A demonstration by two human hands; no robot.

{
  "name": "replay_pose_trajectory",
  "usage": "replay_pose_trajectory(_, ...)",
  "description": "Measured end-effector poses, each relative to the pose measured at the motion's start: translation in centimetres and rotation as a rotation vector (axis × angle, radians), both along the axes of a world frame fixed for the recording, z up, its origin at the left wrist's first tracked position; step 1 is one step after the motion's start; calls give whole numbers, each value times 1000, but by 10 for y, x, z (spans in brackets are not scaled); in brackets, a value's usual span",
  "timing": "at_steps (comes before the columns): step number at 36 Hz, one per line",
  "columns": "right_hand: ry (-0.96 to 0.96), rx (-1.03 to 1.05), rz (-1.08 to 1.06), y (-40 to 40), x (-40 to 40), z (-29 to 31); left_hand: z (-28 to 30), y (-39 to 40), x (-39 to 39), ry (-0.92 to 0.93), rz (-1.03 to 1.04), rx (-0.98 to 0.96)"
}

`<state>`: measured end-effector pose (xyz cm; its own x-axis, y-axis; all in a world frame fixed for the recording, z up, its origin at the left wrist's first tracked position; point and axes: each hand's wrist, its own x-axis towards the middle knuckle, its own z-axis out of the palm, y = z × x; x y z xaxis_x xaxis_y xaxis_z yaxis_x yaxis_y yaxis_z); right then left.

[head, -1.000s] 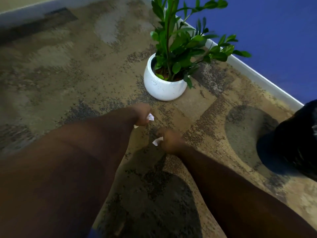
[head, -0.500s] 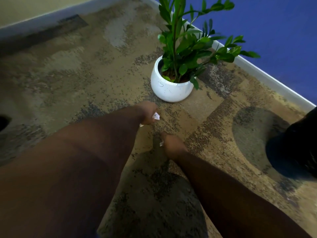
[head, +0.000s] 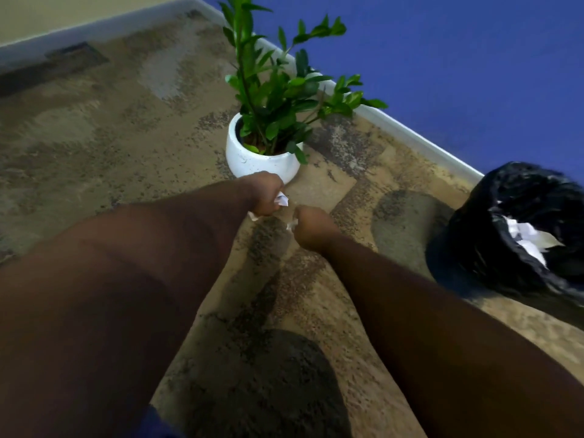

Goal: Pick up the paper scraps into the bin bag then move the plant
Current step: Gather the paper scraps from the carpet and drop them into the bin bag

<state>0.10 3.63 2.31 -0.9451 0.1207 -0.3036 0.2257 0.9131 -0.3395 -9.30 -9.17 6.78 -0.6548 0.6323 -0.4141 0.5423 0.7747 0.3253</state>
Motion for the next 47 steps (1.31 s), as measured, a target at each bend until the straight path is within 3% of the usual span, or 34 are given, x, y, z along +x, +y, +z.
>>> replay_pose_trajectory(13,155,99,-99,126,31,104,59,122,51,180,-131,205)
replay_pose_trajectory(23,322,55,-589,240,80,163,108,252,108,230,-117,514)
replay_pose_trajectory(31,521,-35,-924,296,136,166,115,342,148,230,-124,649)
replay_pose_trajectory(40,559,-163,-1135,325,164,149,93,392,183,214,-125,643)
replay_pose_trajectory(47,521,-369,-1186,337,173,137,79,410,190,-29,-192,572)
